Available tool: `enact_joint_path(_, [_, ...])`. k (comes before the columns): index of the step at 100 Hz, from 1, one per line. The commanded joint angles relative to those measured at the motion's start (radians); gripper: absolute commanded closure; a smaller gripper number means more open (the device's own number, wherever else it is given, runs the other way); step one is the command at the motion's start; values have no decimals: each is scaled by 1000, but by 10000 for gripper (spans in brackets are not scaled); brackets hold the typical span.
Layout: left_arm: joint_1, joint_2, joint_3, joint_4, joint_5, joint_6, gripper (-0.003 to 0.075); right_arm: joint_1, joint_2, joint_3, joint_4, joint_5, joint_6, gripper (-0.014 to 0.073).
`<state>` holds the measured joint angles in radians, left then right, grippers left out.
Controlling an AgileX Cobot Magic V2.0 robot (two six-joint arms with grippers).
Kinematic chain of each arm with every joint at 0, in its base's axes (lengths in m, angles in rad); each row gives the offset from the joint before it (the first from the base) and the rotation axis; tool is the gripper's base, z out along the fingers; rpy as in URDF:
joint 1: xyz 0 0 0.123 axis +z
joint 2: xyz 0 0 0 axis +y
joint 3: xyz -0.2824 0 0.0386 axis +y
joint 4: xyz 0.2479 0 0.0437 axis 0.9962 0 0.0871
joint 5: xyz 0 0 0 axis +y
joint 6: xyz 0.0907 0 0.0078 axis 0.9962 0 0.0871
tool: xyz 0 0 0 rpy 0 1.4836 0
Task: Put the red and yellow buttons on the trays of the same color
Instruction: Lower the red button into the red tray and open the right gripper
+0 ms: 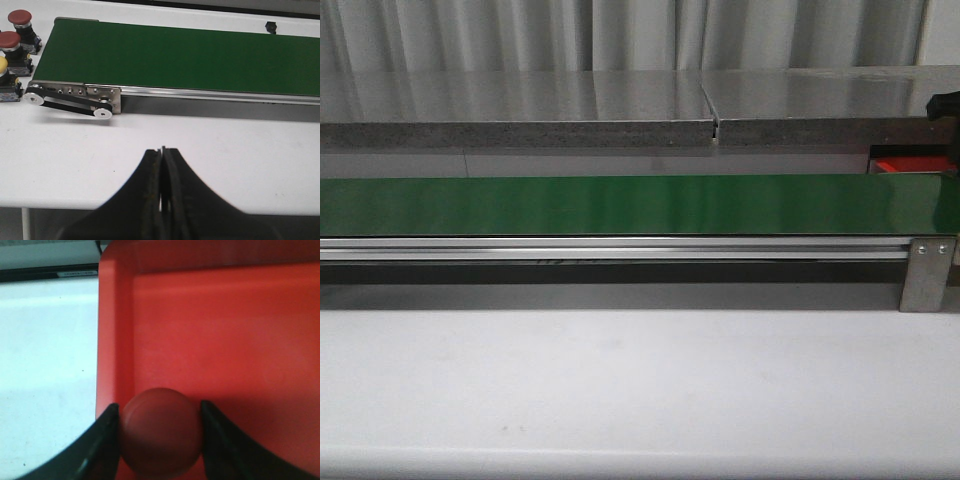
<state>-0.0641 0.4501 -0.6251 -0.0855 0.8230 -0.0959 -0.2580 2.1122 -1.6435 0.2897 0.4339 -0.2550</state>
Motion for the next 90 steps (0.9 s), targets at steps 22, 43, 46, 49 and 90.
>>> enact_joint_path(22, [2,4,-25,-12,-67,-9,741,-4,-41,-50,29,-65,1,258])
enact_joint_path(43, [2,4,-25,-12,-67,-9,741,-1,-41,-50,30,-67,1,92])
enact_joint_path(46, [2,4,-25,-12,-67,-9,741,-1,-41,-50,30,-67,1,93])
enact_joint_path(49, [2,4,-25,-12,-67,-9,741,-1,-42,-50,30,-67,1,92])
enact_joint_path(90, [2,4,-25,-12,-67,-9,741,30,-170,-34,4,0,-24,148])
